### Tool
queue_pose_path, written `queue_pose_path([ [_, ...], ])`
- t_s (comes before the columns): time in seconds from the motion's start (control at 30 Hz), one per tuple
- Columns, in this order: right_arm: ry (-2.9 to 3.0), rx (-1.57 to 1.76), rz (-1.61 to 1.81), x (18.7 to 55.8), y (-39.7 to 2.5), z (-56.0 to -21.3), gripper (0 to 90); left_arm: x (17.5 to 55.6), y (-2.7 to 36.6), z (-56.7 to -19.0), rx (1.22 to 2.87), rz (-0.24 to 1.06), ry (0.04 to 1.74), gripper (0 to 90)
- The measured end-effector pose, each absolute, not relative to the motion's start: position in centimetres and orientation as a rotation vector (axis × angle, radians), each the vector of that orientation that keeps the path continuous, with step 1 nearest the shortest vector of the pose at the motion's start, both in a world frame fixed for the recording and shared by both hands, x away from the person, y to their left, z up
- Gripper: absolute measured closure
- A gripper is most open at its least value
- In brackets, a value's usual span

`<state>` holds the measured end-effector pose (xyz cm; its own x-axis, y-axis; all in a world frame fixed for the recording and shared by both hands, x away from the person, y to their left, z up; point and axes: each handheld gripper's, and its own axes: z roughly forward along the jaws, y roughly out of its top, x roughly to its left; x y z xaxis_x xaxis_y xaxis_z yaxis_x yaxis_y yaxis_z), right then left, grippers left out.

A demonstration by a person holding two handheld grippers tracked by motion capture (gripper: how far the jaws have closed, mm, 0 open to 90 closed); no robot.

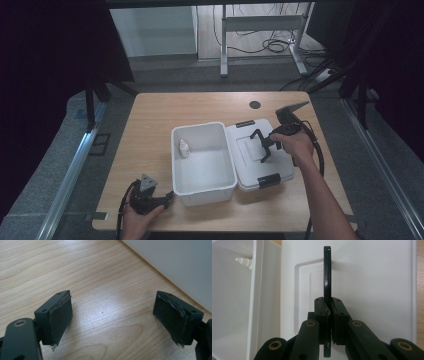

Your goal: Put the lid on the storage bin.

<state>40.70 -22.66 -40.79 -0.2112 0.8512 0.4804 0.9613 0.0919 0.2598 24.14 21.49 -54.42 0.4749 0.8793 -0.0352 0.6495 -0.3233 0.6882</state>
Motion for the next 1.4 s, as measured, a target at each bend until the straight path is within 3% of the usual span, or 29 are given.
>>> queue_pose_path([
  [1.4,-2.189,-1.802,-0.809,39.99,-22.64,-40.09,84.0,24.08,21.22,-54.43,2.083,0.457,1.248,15.7],
])
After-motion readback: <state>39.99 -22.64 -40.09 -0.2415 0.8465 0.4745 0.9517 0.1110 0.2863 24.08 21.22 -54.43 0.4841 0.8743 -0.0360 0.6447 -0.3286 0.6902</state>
